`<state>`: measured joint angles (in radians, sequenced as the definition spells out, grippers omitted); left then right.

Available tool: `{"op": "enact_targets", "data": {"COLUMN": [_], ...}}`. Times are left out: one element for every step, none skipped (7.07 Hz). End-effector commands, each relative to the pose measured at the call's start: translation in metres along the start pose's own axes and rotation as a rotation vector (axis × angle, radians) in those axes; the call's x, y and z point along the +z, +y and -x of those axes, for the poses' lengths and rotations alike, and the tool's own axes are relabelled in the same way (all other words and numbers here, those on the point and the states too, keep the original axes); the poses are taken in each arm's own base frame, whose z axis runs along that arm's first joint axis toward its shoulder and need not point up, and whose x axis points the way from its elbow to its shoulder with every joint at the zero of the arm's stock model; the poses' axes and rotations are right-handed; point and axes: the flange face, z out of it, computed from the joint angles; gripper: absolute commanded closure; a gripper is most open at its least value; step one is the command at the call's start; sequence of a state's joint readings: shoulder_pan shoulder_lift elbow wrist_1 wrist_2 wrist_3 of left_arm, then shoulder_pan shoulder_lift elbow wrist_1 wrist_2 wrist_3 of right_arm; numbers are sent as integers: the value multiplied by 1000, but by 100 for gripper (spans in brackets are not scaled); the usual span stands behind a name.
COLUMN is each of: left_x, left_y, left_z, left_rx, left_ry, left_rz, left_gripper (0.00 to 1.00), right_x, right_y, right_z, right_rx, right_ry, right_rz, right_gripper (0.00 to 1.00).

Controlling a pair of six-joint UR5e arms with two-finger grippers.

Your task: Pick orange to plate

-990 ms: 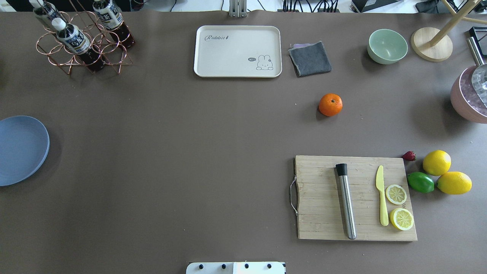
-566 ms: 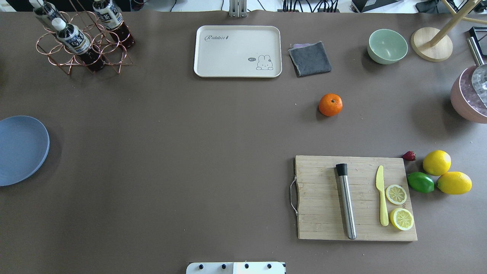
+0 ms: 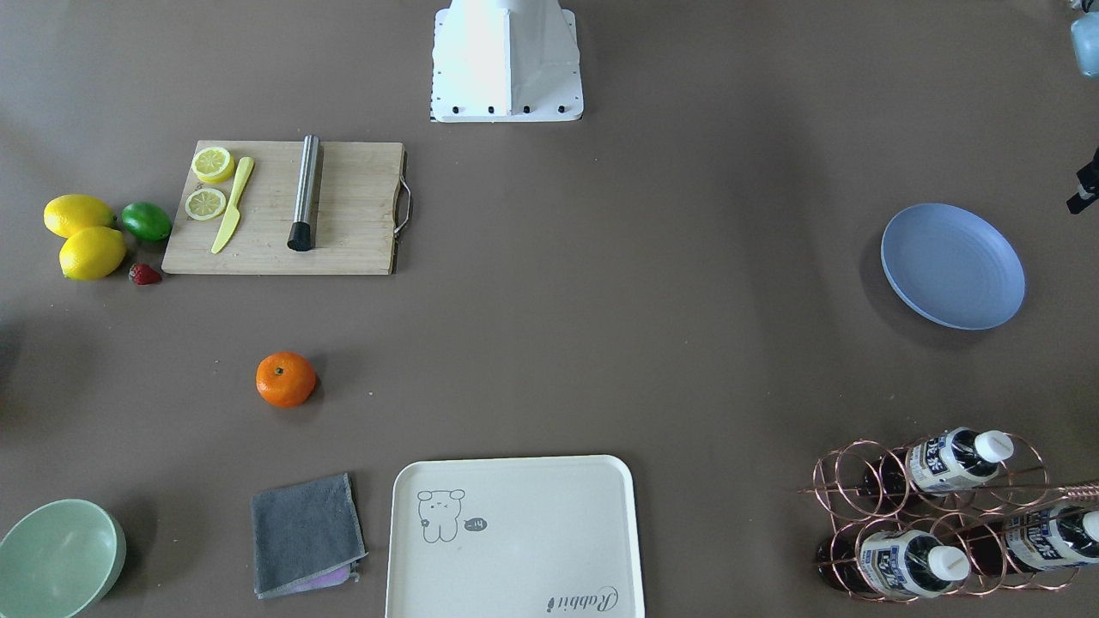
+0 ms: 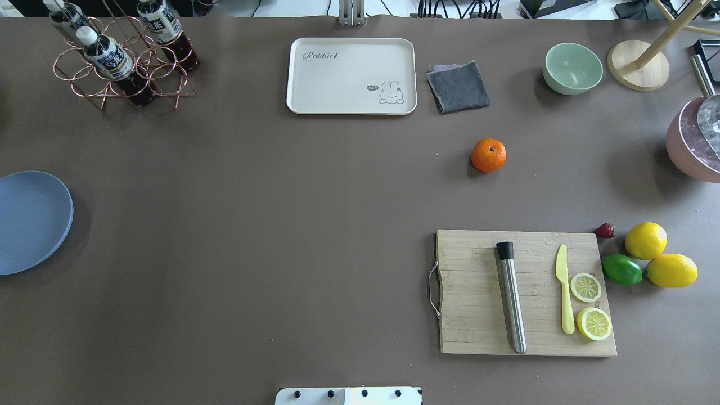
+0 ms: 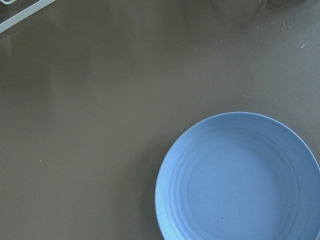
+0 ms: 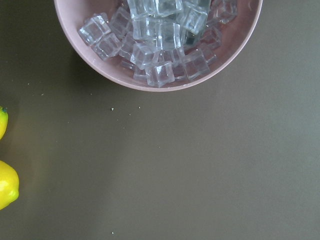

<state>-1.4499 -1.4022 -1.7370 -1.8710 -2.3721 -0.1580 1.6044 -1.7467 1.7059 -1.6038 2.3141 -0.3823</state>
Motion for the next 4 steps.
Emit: {"op": "enact_targets", "data": {"left_x": [0, 1, 4, 11], "left_y": [-3, -4, -3, -2], "left_z": [-1, 0, 3, 4], "left_rx": [1, -1, -4, -5], "left_ry": [1, 1, 0, -2], "left_rz": [-1, 0, 6, 19], "left_gripper": [2, 3, 3, 3], "right_x": [0, -1, 0, 3], "right_y": [0, 0, 0, 1], "right_z": [0, 1, 1, -2], "right_rx": [-2, -13, -12, -7], "right_ry": [2, 1, 1, 0], "right_rz": [2, -1, 0, 6], "right_gripper": [0, 0, 0, 0]}}
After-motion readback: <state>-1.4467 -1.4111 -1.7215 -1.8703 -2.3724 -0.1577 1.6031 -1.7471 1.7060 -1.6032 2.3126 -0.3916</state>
